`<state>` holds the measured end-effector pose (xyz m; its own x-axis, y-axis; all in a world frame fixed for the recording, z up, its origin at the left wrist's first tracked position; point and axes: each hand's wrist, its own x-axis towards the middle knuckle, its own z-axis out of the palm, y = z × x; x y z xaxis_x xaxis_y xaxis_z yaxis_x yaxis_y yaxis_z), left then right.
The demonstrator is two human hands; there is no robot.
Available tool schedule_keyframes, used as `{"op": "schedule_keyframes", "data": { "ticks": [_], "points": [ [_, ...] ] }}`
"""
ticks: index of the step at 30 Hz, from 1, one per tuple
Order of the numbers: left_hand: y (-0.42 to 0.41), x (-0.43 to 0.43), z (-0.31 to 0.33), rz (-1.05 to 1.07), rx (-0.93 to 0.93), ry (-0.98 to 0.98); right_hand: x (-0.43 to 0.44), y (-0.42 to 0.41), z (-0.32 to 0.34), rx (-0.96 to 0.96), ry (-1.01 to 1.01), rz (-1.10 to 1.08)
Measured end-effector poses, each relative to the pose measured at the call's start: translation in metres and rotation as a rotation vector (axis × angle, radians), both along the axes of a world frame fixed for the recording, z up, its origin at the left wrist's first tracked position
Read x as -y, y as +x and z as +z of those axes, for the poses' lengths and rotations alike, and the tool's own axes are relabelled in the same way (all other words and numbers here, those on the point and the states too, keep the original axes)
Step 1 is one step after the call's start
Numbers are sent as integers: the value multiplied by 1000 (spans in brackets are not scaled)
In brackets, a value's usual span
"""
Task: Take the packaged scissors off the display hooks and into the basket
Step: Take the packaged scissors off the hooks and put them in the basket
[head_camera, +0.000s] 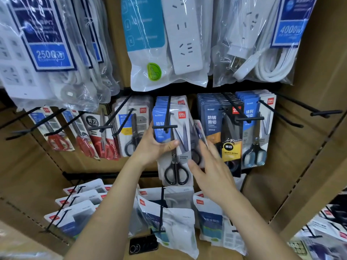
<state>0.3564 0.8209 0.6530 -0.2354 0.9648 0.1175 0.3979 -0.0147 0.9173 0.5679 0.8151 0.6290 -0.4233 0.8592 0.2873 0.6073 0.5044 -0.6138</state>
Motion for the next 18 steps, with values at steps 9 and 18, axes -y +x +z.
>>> {"op": "schedule_keyframes", "data": {
  "ticks": [9,18],
  "points": [
    [38,57,-39,56,264,-34,-5,-6,-15,-170,-251,38],
    [38,47,-41,154,122,76,6,3,-19,-131,-128,-24]
  ]
}}
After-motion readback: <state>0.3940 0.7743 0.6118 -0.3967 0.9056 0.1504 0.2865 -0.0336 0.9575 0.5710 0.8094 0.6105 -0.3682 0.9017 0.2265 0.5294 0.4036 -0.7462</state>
